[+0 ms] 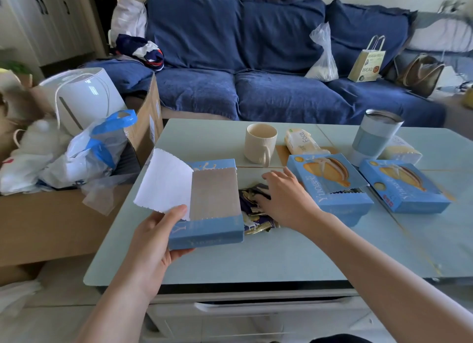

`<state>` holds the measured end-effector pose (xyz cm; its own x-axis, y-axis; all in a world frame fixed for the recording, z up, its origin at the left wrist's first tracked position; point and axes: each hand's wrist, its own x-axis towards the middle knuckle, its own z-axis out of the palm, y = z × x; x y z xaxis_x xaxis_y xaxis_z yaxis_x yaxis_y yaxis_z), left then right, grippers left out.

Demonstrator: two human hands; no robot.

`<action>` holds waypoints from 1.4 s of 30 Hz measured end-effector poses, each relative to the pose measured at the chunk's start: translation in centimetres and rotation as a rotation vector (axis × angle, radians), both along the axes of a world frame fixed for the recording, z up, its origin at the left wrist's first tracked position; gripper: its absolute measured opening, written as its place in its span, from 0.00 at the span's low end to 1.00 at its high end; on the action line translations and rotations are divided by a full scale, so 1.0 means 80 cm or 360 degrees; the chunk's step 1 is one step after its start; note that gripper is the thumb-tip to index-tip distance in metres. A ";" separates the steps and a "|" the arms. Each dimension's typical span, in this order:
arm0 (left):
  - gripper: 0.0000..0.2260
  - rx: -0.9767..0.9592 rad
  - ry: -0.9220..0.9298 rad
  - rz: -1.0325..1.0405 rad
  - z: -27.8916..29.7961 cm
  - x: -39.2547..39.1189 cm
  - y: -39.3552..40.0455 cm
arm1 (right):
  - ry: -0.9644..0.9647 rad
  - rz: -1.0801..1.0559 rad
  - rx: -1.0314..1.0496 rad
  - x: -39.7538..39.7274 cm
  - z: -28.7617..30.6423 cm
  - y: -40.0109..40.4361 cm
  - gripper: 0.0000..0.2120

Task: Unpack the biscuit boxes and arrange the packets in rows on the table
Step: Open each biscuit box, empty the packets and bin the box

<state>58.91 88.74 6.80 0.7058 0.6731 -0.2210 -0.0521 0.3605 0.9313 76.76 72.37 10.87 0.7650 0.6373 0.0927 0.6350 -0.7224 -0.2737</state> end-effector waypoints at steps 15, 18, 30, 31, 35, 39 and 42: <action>0.35 0.0041 -0.0236 -0.0552 0.017 0.008 -0.031 | 0.1474 -0.0131 0.1022 -0.042 0.045 -0.027 0.24; 0.31 -0.0147 -0.0382 -0.0760 0.021 0.011 -0.037 | 0.1619 -0.0182 0.1198 -0.038 0.051 -0.051 0.25; 0.36 0.0284 -0.0184 -0.0361 0.069 0.064 -0.155 | 0.1566 -0.0299 0.1605 -0.040 0.074 -0.158 0.26; 0.36 0.0339 -0.0196 -0.0350 0.071 0.071 -0.169 | 0.1548 -0.0314 0.1633 -0.041 0.077 -0.173 0.25; 0.35 0.0471 -0.0253 -0.0408 0.071 0.100 -0.235 | 0.1330 -0.0481 0.1608 -0.041 0.080 -0.236 0.19; 0.30 0.0575 -0.0238 -0.0563 0.061 0.133 -0.309 | 0.1202 -0.0727 0.1703 -0.036 0.069 -0.316 0.16; 0.30 0.0635 -0.0173 -0.0765 0.049 0.158 -0.369 | 0.1209 -0.0853 0.1796 -0.035 0.054 -0.384 0.09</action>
<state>71.58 59.22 10.74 0.9540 0.2912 0.0715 -0.0726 -0.0068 0.9973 73.96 41.68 15.19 0.9738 0.1305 -0.1860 -0.1877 0.0002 -0.9822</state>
